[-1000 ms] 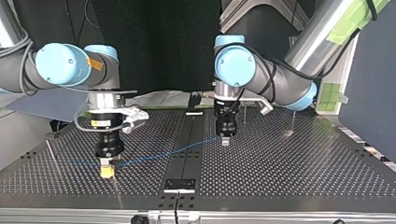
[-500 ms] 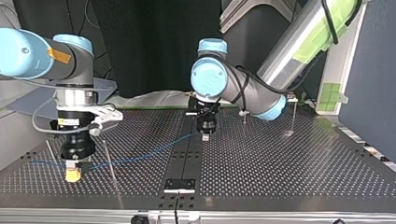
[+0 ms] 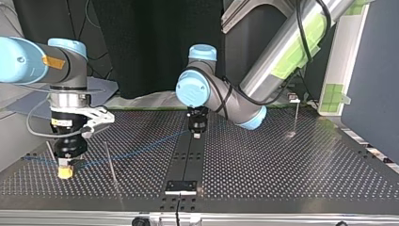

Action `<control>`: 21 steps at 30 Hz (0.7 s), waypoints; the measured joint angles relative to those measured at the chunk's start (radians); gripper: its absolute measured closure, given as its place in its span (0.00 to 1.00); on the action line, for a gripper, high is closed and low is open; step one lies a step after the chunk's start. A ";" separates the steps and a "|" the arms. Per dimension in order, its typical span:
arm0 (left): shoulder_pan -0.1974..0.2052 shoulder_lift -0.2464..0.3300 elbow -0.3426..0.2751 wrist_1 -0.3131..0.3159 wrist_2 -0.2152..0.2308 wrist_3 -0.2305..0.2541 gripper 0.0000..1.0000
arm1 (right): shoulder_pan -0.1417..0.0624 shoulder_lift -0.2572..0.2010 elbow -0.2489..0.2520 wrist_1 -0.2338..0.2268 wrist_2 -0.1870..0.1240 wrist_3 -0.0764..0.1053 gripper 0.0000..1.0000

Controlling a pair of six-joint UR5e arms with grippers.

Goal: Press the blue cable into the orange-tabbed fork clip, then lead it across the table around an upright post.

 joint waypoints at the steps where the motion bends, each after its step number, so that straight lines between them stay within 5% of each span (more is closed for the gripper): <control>1: 0.000 -0.008 0.008 -0.008 -0.001 -0.003 1.00 | -0.004 0.001 0.000 0.000 0.000 0.000 1.00; 10: 0.005 -0.064 0.086 -0.037 0.031 -0.062 1.00 | -0.029 0.009 0.008 0.001 0.000 0.002 1.00; 21: -0.001 -0.066 0.177 0.035 0.077 -0.152 1.00 | -0.049 0.017 0.009 -0.001 0.000 0.006 1.00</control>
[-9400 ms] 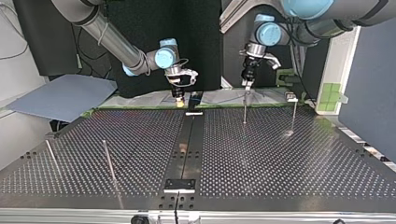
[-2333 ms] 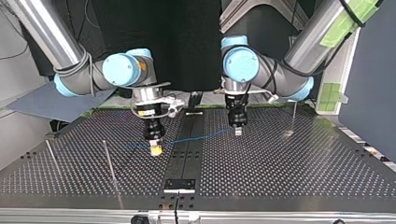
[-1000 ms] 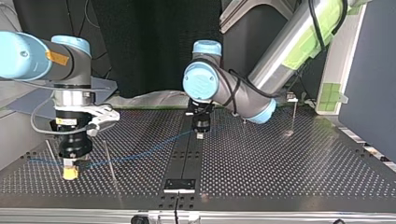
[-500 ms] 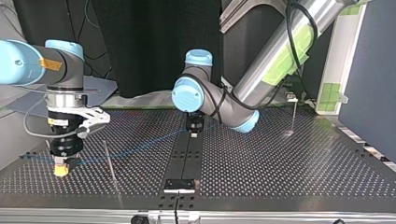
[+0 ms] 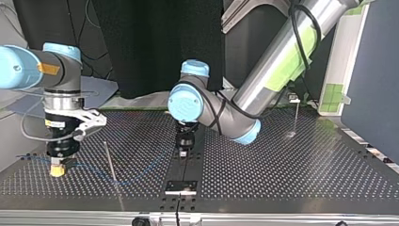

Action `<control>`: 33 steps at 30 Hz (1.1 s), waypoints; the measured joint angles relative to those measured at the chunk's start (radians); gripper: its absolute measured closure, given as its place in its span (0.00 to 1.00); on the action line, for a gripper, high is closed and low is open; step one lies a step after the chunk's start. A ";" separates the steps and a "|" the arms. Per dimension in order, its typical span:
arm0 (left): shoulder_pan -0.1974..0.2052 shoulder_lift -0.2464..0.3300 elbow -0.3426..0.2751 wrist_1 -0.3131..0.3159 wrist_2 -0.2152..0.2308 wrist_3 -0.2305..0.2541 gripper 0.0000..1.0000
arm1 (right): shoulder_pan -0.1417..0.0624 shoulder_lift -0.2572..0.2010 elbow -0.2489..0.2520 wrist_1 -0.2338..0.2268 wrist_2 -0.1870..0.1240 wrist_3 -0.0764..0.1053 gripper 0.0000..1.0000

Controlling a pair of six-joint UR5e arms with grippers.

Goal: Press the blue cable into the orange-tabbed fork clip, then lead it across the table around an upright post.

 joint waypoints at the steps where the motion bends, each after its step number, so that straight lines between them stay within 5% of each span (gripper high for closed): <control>1: 0.000 0.000 0.008 0.008 0.003 -0.007 1.00 | -0.004 0.001 0.000 0.000 0.000 0.001 1.00; 19: -0.032 -0.047 0.168 0.016 0.033 -0.012 1.00 | -0.066 0.006 0.024 0.000 0.004 0.014 1.00; 33: -0.080 -0.051 0.283 0.114 0.037 -0.007 1.00 | -0.097 0.011 0.035 -0.006 0.008 0.022 1.00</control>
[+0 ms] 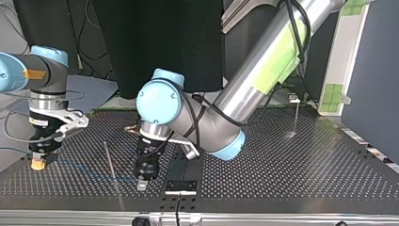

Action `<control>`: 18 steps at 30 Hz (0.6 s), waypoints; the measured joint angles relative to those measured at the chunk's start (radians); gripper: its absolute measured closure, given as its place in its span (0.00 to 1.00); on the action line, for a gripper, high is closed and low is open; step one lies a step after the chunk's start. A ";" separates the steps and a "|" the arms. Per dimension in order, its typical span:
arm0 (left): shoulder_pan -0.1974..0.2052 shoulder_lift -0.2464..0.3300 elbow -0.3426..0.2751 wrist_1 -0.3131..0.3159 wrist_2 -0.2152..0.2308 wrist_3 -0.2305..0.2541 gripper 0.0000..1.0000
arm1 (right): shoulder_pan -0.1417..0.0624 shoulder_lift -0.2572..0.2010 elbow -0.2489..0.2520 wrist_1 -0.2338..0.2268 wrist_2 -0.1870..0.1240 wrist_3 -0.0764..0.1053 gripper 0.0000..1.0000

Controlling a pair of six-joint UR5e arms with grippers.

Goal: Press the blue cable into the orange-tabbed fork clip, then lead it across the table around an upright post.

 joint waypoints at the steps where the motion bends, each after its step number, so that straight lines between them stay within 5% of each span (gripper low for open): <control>1: -0.002 0.000 0.007 0.004 -0.001 0.000 1.00 | -0.003 0.002 0.000 -0.001 0.000 0.000 1.00; 18: -0.013 -0.005 0.152 0.021 0.021 0.000 1.00 | -0.024 0.048 -0.008 -0.016 -0.016 0.011 1.00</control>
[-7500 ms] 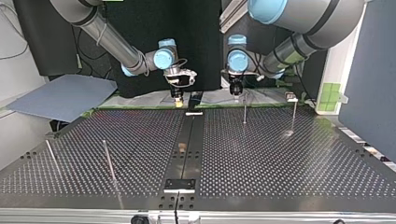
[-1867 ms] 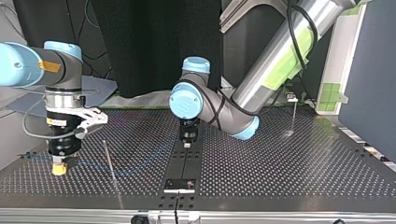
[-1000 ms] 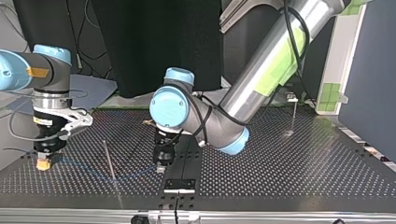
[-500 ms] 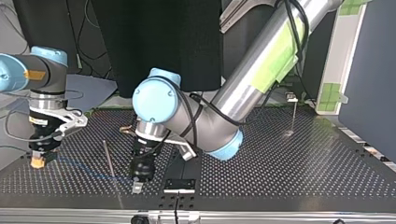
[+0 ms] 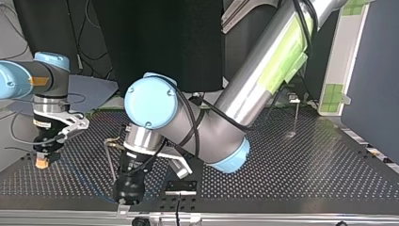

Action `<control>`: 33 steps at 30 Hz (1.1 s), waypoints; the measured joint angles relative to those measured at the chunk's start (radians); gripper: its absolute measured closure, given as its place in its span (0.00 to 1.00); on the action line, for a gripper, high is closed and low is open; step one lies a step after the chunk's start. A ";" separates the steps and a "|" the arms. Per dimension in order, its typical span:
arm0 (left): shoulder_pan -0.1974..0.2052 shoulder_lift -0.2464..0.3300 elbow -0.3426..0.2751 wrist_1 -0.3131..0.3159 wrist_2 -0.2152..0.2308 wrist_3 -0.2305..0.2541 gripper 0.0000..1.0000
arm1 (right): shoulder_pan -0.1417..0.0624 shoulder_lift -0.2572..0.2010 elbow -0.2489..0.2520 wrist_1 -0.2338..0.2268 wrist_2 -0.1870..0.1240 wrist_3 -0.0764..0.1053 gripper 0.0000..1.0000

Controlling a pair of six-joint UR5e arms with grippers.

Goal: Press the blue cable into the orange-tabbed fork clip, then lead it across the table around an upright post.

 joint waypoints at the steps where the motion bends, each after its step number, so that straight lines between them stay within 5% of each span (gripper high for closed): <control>1: 0.000 0.000 0.007 0.000 0.001 0.000 1.00 | -0.002 0.002 -0.002 -0.004 -0.004 0.000 1.00; 19: -0.018 -0.111 0.146 -0.055 0.013 0.050 1.00 | -0.045 0.022 -0.007 -0.018 -0.007 0.021 1.00; 33: -0.006 -0.146 0.046 0.047 0.014 0.044 1.00 | -0.059 0.032 -0.006 -0.020 -0.006 0.016 1.00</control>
